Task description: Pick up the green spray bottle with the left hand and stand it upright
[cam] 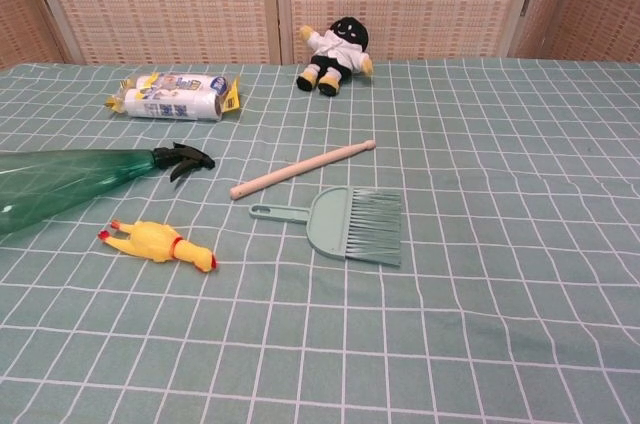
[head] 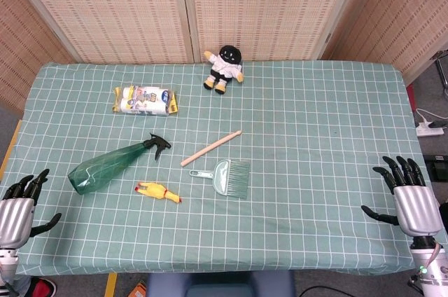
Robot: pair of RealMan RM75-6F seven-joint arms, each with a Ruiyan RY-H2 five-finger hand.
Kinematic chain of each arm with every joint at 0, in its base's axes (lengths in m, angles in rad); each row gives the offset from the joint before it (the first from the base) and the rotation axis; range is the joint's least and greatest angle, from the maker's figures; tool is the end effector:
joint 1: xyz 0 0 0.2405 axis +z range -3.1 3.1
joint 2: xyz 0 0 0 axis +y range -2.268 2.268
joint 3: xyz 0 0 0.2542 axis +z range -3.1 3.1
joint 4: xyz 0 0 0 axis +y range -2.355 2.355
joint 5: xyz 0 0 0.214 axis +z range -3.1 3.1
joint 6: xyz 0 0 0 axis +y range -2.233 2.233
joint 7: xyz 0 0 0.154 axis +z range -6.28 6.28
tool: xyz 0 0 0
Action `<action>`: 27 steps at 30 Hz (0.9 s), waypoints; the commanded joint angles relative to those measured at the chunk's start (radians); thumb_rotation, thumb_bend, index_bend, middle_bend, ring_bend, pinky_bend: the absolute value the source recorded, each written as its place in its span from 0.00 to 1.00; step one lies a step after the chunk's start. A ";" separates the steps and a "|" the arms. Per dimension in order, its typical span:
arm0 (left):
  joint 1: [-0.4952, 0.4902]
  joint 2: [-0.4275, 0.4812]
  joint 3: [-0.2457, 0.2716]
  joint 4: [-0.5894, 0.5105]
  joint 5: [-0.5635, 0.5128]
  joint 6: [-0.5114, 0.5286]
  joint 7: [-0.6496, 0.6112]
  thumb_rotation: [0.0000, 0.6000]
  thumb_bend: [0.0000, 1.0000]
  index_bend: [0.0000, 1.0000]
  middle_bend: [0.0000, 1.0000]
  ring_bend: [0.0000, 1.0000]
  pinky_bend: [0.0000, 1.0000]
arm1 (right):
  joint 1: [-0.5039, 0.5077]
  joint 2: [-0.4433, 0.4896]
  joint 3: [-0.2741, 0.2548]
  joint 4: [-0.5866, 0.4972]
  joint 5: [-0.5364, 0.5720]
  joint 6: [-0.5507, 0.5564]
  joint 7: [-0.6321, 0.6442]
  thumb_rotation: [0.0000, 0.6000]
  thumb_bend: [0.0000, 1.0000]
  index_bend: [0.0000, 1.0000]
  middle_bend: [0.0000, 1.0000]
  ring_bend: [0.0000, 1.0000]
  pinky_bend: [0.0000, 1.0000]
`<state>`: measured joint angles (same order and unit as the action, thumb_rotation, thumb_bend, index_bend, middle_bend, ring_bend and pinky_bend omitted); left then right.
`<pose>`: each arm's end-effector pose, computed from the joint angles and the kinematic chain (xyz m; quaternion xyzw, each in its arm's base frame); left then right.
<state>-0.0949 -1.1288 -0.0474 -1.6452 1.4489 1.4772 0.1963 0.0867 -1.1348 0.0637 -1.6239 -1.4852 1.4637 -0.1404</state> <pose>-0.3092 0.1930 0.1495 -0.6128 -0.3538 -0.3336 0.6230 -0.3087 -0.1944 0.1482 0.6132 -0.3591 0.3522 0.6090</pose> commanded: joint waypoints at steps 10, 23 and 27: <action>-0.060 0.049 -0.052 -0.222 0.040 -0.017 0.026 1.00 0.22 0.11 0.19 0.13 0.19 | 0.000 0.003 -0.001 0.002 -0.003 0.001 0.009 1.00 0.00 0.25 0.09 0.03 0.04; -0.301 -0.086 -0.159 -0.455 -0.288 -0.198 0.592 1.00 0.21 0.11 0.17 0.13 0.21 | 0.001 0.009 -0.004 0.003 -0.008 -0.004 0.027 1.00 0.00 0.25 0.09 0.03 0.04; -0.391 -0.203 -0.181 -0.431 -0.391 -0.182 0.782 1.00 0.21 0.12 0.18 0.14 0.22 | 0.002 0.013 -0.006 0.004 -0.008 -0.009 0.036 1.00 0.00 0.25 0.10 0.03 0.04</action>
<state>-0.3960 -1.2299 -0.1970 -2.0721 1.1604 1.3051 0.8360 0.0887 -1.1232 0.0586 -1.6206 -1.4927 1.4562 -0.1062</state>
